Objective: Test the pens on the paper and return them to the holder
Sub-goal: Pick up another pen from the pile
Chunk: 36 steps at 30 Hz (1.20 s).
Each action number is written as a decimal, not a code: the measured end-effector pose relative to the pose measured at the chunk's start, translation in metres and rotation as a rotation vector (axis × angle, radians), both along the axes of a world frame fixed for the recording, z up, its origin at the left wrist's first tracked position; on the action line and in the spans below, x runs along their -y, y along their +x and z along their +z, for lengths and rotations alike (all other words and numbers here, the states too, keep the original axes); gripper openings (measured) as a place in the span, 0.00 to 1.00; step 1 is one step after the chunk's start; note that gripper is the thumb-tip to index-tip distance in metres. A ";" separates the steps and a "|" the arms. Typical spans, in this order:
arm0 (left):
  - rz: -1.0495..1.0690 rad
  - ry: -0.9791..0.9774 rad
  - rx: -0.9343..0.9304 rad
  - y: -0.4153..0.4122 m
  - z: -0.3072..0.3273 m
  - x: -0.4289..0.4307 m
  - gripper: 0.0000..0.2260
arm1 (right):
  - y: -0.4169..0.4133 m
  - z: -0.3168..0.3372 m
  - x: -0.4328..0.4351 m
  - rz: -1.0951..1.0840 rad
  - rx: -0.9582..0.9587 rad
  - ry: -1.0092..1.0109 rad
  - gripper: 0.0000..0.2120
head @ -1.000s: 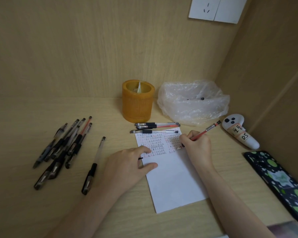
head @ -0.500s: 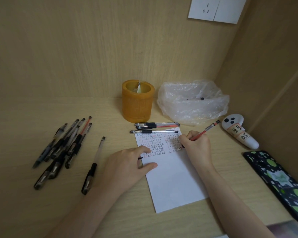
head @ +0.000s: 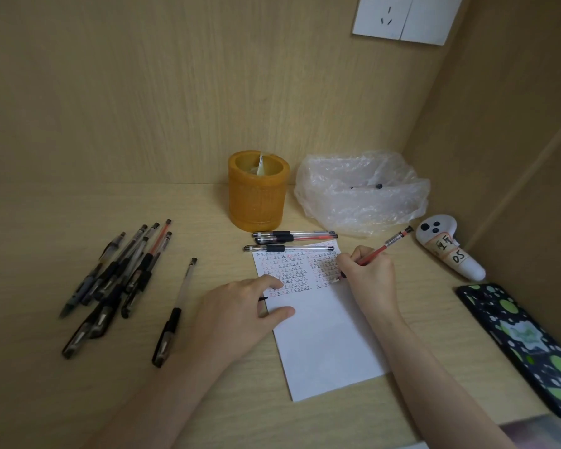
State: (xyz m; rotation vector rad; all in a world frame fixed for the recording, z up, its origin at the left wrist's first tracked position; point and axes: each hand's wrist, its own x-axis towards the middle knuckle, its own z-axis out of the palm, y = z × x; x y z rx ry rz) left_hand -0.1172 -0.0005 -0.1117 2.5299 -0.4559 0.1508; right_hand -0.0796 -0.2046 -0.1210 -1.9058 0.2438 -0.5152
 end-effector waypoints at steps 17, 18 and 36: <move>-0.006 0.008 -0.013 0.000 0.000 0.000 0.18 | -0.001 0.000 0.000 0.027 -0.009 0.017 0.13; -0.006 0.015 -0.012 0.000 0.000 0.000 0.19 | -0.001 0.000 0.000 0.026 -0.009 0.018 0.13; -0.005 -0.009 -0.005 0.000 0.000 0.000 0.18 | -0.001 0.002 0.000 0.016 0.003 0.013 0.16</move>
